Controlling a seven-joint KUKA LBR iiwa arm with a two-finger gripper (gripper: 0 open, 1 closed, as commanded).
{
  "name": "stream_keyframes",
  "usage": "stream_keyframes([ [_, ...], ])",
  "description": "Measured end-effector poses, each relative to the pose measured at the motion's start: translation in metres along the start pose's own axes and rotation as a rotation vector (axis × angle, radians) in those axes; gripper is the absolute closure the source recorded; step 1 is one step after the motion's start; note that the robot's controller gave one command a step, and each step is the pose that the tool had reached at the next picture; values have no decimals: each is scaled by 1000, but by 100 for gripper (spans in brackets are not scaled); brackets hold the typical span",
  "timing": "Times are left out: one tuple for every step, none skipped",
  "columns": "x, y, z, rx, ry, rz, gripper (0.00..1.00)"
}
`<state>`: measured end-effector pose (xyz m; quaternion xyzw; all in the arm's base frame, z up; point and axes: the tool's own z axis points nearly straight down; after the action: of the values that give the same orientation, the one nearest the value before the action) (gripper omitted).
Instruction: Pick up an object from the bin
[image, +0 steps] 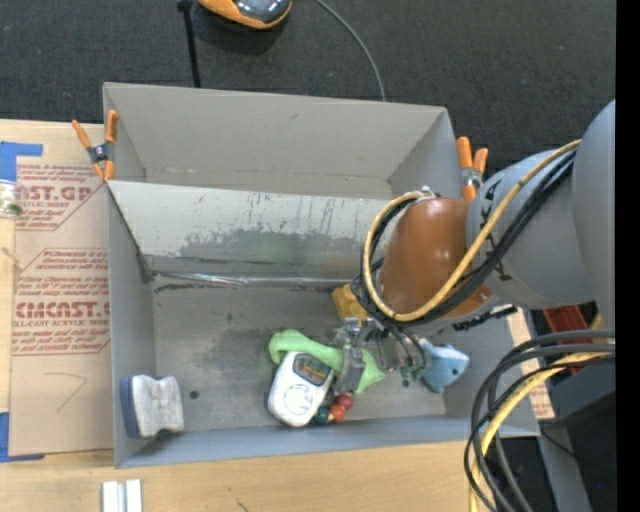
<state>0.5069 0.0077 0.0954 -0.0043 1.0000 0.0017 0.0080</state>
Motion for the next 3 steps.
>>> stream_keyframes([
  [1, 0, -11, 0, 4, -1, 100],
  [0, 0, -23, 0, 2, -1, 100],
  [0, 0, -31, 0, 3, -1, 100],
])
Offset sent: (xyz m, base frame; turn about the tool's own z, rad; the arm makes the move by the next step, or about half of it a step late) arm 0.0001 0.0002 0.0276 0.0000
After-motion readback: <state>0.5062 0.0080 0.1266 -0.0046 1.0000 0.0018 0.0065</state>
